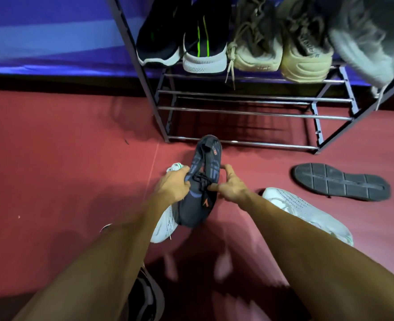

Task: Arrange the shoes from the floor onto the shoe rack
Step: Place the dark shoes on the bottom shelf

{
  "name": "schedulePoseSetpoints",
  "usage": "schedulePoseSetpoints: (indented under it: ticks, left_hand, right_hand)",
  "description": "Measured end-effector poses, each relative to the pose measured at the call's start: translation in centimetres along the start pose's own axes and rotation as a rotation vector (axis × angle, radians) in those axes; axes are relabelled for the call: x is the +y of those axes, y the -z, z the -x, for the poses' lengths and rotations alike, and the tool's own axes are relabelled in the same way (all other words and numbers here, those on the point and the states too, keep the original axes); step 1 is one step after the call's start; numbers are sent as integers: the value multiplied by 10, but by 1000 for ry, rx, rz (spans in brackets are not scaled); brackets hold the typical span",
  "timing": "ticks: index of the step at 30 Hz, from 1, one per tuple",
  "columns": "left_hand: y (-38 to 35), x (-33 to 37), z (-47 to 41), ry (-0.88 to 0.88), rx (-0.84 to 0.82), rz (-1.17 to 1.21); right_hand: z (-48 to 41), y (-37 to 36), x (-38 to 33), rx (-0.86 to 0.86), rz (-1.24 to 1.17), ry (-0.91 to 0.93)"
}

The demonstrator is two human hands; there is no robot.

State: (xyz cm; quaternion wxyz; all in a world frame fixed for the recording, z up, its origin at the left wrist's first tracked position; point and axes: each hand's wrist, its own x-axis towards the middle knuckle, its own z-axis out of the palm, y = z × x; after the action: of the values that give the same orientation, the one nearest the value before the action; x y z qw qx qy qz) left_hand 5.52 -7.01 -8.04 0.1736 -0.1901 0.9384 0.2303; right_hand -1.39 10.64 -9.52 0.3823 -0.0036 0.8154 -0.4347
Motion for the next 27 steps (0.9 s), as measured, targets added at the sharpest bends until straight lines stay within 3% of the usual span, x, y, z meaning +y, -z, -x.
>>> schedulePoseSetpoints:
  ticks: [7,12,17,23,27]
  left_hand:
    - [73,21,14,-6,163,62]
    - [107,26,16,9,241,209]
    - [121,15,5,40,219,400]
    - [120,8,-8,39,262,646]
    - [132,15,-20,61,259,811]
  right_hand:
    - [23,11,-56,41,-213,200]
    - [30,15,-88,153,-103,216]
    - [39,16,-119,136,-131,312]
    - [17,20,-139,64,-164,317]
    - [5,21,-151,120,-164,293]
